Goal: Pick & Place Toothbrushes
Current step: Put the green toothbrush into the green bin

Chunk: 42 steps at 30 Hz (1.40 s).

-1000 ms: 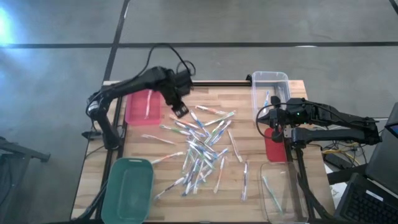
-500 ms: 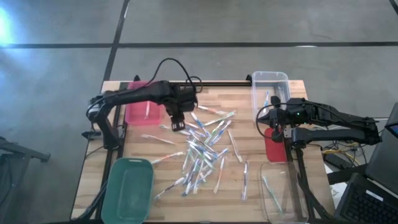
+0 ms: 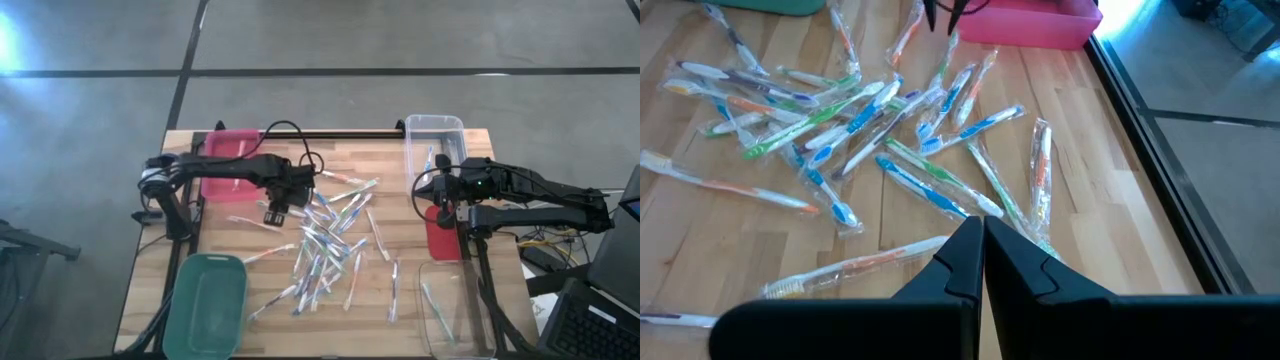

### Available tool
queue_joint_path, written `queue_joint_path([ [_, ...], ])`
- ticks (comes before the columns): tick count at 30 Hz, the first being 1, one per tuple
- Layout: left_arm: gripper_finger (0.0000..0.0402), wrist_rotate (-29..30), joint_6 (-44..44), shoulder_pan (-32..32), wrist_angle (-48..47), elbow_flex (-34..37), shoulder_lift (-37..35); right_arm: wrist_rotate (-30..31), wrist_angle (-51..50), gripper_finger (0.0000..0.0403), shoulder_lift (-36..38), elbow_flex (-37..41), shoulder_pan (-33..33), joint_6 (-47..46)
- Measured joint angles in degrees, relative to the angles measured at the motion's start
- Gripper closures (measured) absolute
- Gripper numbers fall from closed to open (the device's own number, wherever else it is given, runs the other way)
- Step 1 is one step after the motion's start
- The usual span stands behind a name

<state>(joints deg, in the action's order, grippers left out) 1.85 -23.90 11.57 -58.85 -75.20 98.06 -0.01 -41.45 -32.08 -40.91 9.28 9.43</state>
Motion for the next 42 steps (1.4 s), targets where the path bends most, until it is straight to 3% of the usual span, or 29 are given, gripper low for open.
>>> queue_joint_path([
  [6, 0.0296, 0.7, -0.5, 0.0, 3.1, 0.7, 0.0, 0.0, 0.0, 0.0394, 0.0, 0.0, 0.0, 0.0],
  [9, 0.0296, 0.7, 3.6, 0.0, 5.6, 0.7, 0.0, 0.0, 0.0, 0.0394, 0.0, 0.0, 0.0, 0.0],
  [13, 0.0296, 0.8, 19.9, 0.0, 7.9, 0.4, 0.0, 0.0, 0.0, 0.0394, 0.0, 0.0, 0.0, 0.0],
  [18, 0.0296, 0.7, 51.7, 0.0, 8.2, -0.1, 0.0, 0.0, 0.0, 0.0394, 0.0, 0.0, 0.0, 0.0],
  [22, 0.0296, 0.7, 61.7, 0.4, 9.3, -0.1, 0.0, 0.0, 0.0, 0.0394, 0.0, 0.0, 0.0, 0.0],
  [25, 0.0296, 0.5, 52.8, 0.4, 9.3, -0.1, 0.0, 0.0, 0.0, 0.0394, 0.0, 0.0, 0.0, 0.0],
  [28, 0.0296, 0.3, 28.2, 0.0, 9.2, -0.1, 0.0, 0.0, 0.0, 0.0394, 0.0, 0.0, 0.0, 0.0],
  [30, 0.0296, 0.2, 16.2, -0.3, 9.2, -0.1, 0.0, 0.0, 0.0, 0.0394, 0.0, 0.0, 0.0, 0.0],
  [37, 0.0296, -1.0, 2.5, -1.8, 10.9, 0.1, 0.2, 0.0, 0.0, 0.0394, 0.0, 0.0, 0.0, 0.0],
  [42, 0.0296, -2.6, -0.3, -5.9, 12.7, -0.3, 0.2, 0.0, 0.0, 0.0394, 0.0, 0.0, 0.0, 0.0],
])
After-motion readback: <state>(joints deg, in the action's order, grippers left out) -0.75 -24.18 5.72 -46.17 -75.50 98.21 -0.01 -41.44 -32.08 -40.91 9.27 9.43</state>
